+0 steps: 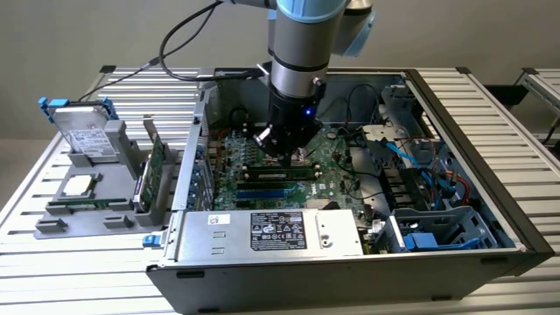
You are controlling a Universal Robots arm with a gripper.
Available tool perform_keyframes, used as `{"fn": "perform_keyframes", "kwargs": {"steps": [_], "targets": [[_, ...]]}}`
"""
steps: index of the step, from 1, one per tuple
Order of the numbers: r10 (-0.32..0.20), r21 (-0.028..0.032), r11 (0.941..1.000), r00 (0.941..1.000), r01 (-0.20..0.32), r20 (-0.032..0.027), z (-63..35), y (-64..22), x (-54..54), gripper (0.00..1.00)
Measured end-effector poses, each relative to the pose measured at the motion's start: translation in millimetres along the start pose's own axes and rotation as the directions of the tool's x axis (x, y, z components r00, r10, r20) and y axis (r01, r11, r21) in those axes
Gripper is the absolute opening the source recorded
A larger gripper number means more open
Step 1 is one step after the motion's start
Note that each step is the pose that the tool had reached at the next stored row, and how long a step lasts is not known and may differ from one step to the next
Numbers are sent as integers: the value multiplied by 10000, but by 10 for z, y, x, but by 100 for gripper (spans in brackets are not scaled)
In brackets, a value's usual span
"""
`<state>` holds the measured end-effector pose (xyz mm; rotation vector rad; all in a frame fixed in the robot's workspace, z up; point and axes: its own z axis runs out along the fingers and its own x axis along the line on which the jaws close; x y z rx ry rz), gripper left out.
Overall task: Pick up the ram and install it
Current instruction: 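Press down the ram until it locks into place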
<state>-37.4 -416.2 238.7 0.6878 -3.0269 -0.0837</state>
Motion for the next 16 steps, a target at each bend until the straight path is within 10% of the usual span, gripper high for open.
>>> {"fn": "perform_keyframes", "kwargs": {"steps": [8,16], "targets": [[1182,-32,9930,9930,-1182,70,0,0,0,10],[2376,-73,9713,9713,-2376,137,0,0,0,10]]}}
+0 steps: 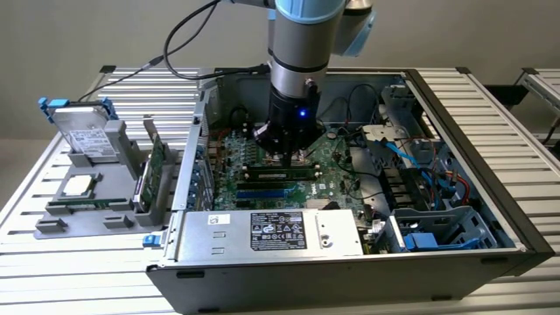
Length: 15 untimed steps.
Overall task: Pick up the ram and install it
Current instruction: 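Press down the ram until it locks into place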
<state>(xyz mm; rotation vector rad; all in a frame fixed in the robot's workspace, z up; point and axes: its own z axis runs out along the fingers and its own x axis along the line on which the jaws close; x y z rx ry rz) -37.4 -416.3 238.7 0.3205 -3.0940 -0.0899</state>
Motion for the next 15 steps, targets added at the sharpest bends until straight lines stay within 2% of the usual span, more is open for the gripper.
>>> {"fn": "perform_keyframes", "kwargs": {"steps": [6,12,15], "targets": [[944,-26,9955,9955,-944,57,0,0,0,10],[1851,-55,9827,9827,-1851,108,0,0,0,10],[1984,-63,9801,9801,-1983,116,-2,0,0,10]]}}
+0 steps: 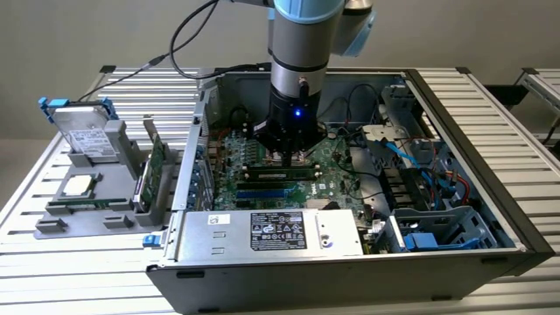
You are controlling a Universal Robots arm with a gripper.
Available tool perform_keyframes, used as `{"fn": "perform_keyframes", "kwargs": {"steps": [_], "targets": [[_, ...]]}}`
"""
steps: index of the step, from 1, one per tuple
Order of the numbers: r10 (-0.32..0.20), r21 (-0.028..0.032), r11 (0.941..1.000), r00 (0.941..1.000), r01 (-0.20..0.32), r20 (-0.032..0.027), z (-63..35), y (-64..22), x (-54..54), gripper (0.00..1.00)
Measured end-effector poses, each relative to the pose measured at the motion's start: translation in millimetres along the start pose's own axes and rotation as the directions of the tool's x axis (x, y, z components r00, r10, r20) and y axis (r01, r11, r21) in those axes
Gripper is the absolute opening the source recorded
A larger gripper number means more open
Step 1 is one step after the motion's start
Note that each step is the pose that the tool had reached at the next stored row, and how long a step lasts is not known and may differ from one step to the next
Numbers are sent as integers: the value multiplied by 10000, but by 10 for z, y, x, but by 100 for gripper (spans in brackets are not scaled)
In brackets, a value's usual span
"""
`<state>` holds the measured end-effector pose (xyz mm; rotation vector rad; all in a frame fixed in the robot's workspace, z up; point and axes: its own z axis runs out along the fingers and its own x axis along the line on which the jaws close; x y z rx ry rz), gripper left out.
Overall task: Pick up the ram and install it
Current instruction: 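Press down the ram until it locks into place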
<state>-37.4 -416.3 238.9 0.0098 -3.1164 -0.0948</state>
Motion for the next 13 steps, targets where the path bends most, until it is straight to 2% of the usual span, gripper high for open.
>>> {"fn": "perform_keyframes", "kwargs": {"steps": [13], "targets": [[401,-10,9992,9992,-401,24,0,0,0,10]]}}
